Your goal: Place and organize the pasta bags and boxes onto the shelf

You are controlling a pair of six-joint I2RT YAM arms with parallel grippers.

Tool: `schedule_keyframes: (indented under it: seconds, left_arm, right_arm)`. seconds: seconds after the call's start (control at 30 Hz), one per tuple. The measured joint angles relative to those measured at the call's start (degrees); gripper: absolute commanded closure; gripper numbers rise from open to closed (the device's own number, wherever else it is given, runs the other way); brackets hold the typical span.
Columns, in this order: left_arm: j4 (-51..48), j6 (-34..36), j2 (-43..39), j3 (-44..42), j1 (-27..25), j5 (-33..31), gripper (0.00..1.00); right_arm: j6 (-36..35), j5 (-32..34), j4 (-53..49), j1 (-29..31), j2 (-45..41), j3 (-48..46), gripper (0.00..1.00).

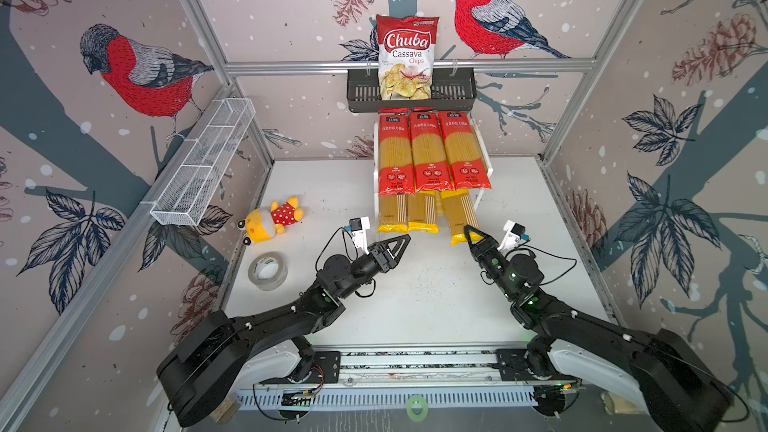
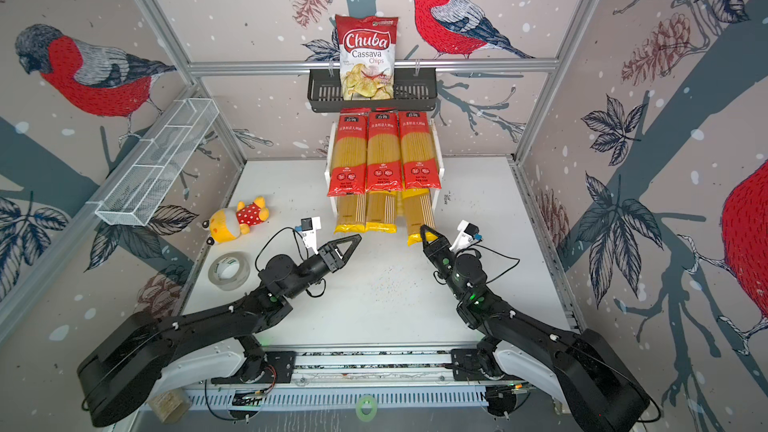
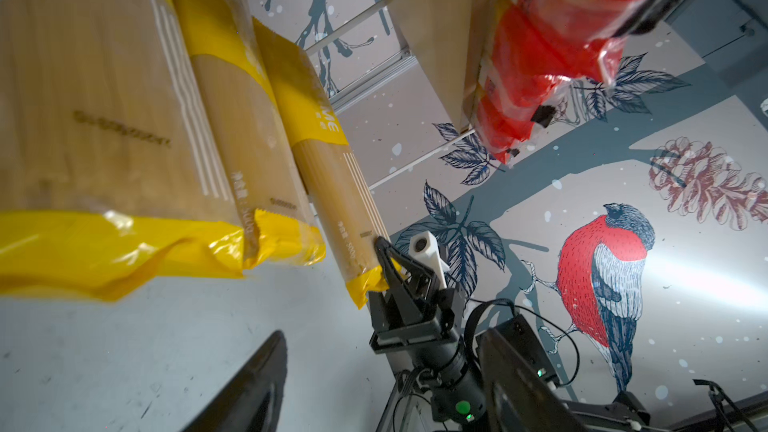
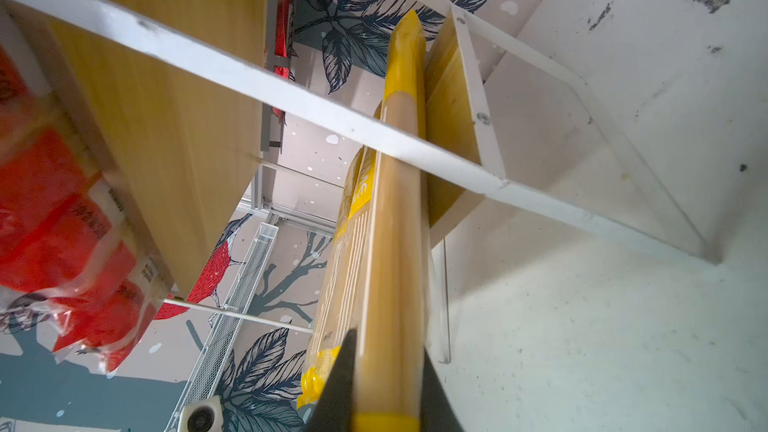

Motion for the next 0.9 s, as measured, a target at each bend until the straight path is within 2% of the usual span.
schedule_keyframes:
  seconds: [0.2,0.37,0.6,0.9]
  left_arm:
    - [-3.3,1.3,-2.8,-3.0,-1.5,-2.3,0.28]
    - [-4.3,1.7,-4.7,-4.6,-1.9,-3.6,0.28]
    - [-6.1,2.6,-6.8,-5.5,-1.9,-5.1,0.28]
    - [-7.0,2.8,-6.7,-5.9,-1.9,-5.6,0.28]
  right_arm:
    - [3.2,3.5,-0.6,1.1,5.0,5.0,0.92]
    - [5.3,4.6,-1.7,1.1,8.6,8.3,0.91]
    - [7.0,4.5,0.0,1.8,12.8,9.1,0.92]
    - [7.9,2.0,0.1,1.1,13.2,9.3,0.91]
